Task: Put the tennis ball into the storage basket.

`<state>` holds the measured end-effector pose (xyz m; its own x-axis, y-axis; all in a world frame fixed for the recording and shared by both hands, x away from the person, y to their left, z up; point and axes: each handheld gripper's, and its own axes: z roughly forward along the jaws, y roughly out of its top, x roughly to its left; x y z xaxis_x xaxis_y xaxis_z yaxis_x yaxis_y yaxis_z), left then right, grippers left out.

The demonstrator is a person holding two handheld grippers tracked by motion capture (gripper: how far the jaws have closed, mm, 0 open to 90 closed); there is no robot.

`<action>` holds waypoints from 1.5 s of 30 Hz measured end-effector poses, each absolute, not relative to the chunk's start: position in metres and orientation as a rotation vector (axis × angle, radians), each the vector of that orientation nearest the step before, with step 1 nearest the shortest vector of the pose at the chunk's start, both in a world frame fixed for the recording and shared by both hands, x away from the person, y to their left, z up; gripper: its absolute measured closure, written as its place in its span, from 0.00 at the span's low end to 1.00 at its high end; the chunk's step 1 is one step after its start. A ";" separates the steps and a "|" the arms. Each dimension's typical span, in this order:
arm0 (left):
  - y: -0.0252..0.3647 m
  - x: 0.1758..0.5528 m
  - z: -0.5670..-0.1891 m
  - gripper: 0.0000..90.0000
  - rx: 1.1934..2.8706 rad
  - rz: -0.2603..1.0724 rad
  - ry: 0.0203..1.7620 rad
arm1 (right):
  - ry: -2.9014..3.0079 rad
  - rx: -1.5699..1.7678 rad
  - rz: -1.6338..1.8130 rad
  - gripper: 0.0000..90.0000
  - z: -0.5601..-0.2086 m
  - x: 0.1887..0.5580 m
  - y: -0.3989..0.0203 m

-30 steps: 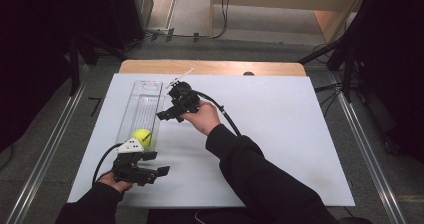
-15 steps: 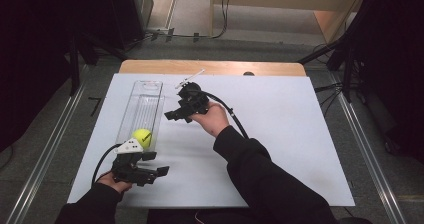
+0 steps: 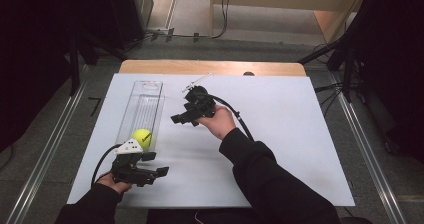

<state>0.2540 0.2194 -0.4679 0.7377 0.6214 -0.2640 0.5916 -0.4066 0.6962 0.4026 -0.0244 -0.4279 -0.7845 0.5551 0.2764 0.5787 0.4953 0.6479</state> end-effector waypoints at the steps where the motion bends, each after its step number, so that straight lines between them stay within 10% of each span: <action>1: 0.220 0.254 -0.468 0.26 2.109 0.046 0.914 | -2.685 -1.027 -1.188 0.25 -0.428 0.402 -0.026; 45: 0.220 0.254 -0.468 0.26 2.114 0.049 0.919 | -2.680 -1.039 -1.212 0.25 -0.437 0.366 -0.103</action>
<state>0.2536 0.2200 -0.4679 0.7341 0.6262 -0.2627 0.5944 -0.4054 0.6945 0.3664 -0.1025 -0.4371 -0.7779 0.5638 0.2775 0.5808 0.4765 0.6600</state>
